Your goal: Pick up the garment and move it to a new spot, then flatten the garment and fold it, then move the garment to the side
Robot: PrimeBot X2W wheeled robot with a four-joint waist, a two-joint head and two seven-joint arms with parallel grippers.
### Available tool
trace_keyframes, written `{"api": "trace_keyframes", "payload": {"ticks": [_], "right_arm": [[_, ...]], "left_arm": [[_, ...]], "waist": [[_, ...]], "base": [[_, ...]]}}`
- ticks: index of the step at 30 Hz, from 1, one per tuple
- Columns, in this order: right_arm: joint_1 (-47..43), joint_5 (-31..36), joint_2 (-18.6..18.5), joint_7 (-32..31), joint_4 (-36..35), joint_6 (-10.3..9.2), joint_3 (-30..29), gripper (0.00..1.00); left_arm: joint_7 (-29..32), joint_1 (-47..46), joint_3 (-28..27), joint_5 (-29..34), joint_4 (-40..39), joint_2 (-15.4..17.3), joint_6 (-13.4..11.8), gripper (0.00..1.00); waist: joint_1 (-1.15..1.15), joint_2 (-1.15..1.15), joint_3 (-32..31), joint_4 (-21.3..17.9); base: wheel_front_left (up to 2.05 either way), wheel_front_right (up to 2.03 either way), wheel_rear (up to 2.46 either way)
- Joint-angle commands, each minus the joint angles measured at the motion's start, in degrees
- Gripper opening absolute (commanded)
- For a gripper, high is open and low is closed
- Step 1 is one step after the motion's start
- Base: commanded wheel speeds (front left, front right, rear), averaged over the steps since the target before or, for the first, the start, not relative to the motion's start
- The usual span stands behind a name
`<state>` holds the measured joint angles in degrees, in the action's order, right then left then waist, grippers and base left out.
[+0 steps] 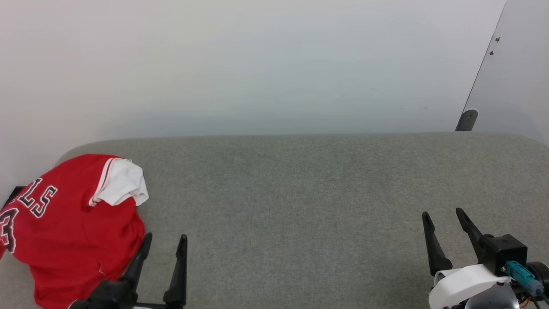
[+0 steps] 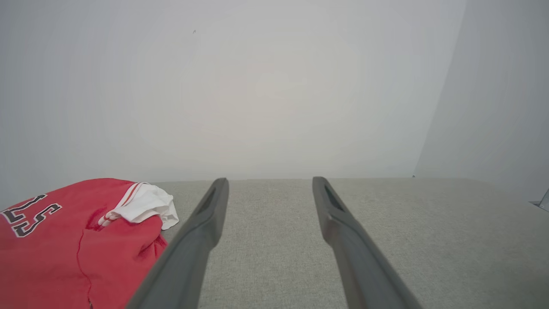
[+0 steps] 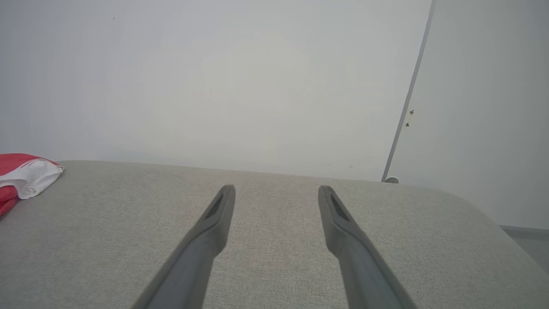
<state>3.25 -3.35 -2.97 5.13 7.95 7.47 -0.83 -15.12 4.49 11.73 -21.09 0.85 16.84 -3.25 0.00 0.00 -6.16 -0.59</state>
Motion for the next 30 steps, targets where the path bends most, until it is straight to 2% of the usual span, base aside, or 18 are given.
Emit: {"api": "trace_keyframes", "payload": {"ticks": [1,9,17,30], "right_arm": [[-0.44,-0.43,0.14,0.19,-0.12,0.04,0.08,1.00],[-0.87,-0.32,0.15,0.36,0.13,0.04,-0.12,1.00],[-1.28,-0.80,0.16,0.20,0.70,0.04,0.32,1.00],[0.69,-3.52,0.16,0.90,3.81,0.04,5.80,1.00]], "left_arm": [[-0.04,0.15,-0.03,-0.35,0.26,0.23,0.28,1.00],[0.11,-0.37,-0.78,-1.70,1.96,0.99,0.74,1.00],[0.96,-1.95,-1.83,-2.43,4.52,2.43,0.87,1.00],[5.15,-3.73,-5.76,-3.74,5.51,5.80,-2.53,1.00]], "waist": [[0.00,0.00,-0.02,0.02],[0.00,0.00,-0.31,0.46],[0.00,0.00,-1.46,4.10],[0.00,0.00,-3.80,16.98]], "base": [[0.00,0.00,0.00],[0.00,0.00,0.00],[0.00,0.00,0.00],[0.00,0.00,0.00]]}}
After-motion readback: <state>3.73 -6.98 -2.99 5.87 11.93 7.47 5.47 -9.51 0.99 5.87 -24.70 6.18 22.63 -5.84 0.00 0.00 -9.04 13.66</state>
